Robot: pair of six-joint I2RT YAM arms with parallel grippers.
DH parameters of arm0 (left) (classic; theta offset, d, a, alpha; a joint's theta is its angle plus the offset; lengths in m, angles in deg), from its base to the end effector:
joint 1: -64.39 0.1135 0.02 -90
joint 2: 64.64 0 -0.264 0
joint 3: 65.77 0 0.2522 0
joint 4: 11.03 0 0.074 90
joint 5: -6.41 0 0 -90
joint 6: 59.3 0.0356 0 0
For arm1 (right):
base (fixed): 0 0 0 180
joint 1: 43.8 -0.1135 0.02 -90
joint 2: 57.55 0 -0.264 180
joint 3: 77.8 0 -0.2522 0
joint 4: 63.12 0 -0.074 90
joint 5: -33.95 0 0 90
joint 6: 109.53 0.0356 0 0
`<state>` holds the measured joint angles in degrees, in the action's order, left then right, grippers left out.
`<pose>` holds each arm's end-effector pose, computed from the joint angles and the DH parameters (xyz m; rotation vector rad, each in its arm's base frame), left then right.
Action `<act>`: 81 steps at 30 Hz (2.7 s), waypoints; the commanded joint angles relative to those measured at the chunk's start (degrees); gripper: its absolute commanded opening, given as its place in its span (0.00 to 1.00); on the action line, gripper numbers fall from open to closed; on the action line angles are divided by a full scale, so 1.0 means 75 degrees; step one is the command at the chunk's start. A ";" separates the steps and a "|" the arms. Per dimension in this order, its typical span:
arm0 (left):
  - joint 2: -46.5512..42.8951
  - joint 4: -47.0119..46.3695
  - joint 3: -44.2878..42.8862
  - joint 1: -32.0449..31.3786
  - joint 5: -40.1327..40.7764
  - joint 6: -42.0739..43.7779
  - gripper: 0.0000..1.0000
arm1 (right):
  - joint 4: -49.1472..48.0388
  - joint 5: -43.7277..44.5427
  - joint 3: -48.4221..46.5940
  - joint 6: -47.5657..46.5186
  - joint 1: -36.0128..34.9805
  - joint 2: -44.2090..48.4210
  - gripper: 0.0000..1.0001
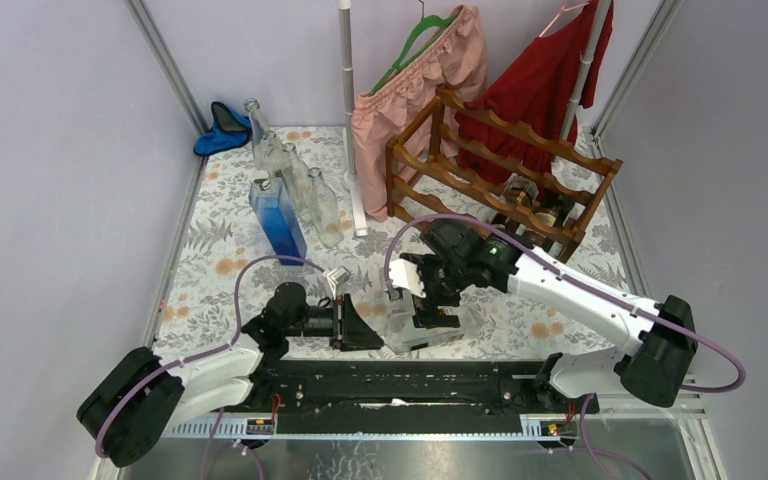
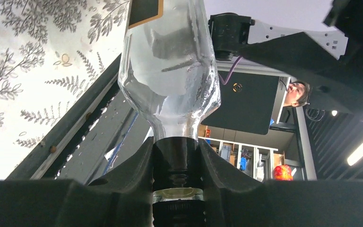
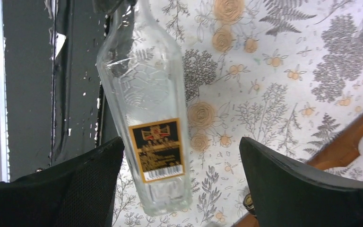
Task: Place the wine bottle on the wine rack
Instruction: Pick up the wine bottle from the center of the board, then place the wine bottle in the wine rack.
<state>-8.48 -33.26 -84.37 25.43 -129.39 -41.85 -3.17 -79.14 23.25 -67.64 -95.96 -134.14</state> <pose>0.1148 -0.1256 0.1529 0.0433 2.3308 -1.9265 0.1534 0.2202 0.2906 -2.0463 1.5124 0.5446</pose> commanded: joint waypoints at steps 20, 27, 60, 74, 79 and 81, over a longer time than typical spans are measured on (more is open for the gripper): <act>-0.1263 -0.3052 0.0830 0.0085 0.2909 -0.0348 0.00 | 0.0165 -0.1407 -0.2665 0.1534 0.2004 0.1995 1.00; -0.0240 -0.4218 0.0692 0.0086 0.3679 -0.0324 0.00 | -0.0192 -0.1492 -0.2285 0.1754 0.2251 0.2246 1.00; 0.3227 -0.7012 -0.0468 0.0189 0.4126 -0.0583 0.00 | -0.0249 -0.1585 -0.1808 0.1718 0.2299 0.2660 1.00; 0.3801 -0.7399 -0.0766 0.0297 0.4244 -0.0649 0.00 | -0.0240 -0.1587 -0.1752 0.1688 0.2297 0.2716 1.00; 0.4089 -0.7434 -0.0976 0.0308 0.4279 -0.0684 0.00 | -0.0241 -0.1597 -0.1750 0.1688 0.2303 0.2731 1.00; 0.4221 -0.7457 -0.1106 0.0311 0.4268 -0.0664 0.00 | -0.0241 -0.1608 -0.1750 0.1691 0.2303 0.2739 1.00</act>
<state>22.82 -71.31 -88.22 27.33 -98.55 -46.59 -2.97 -89.81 10.00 -55.40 -79.02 -114.67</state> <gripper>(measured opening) 0.387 0.995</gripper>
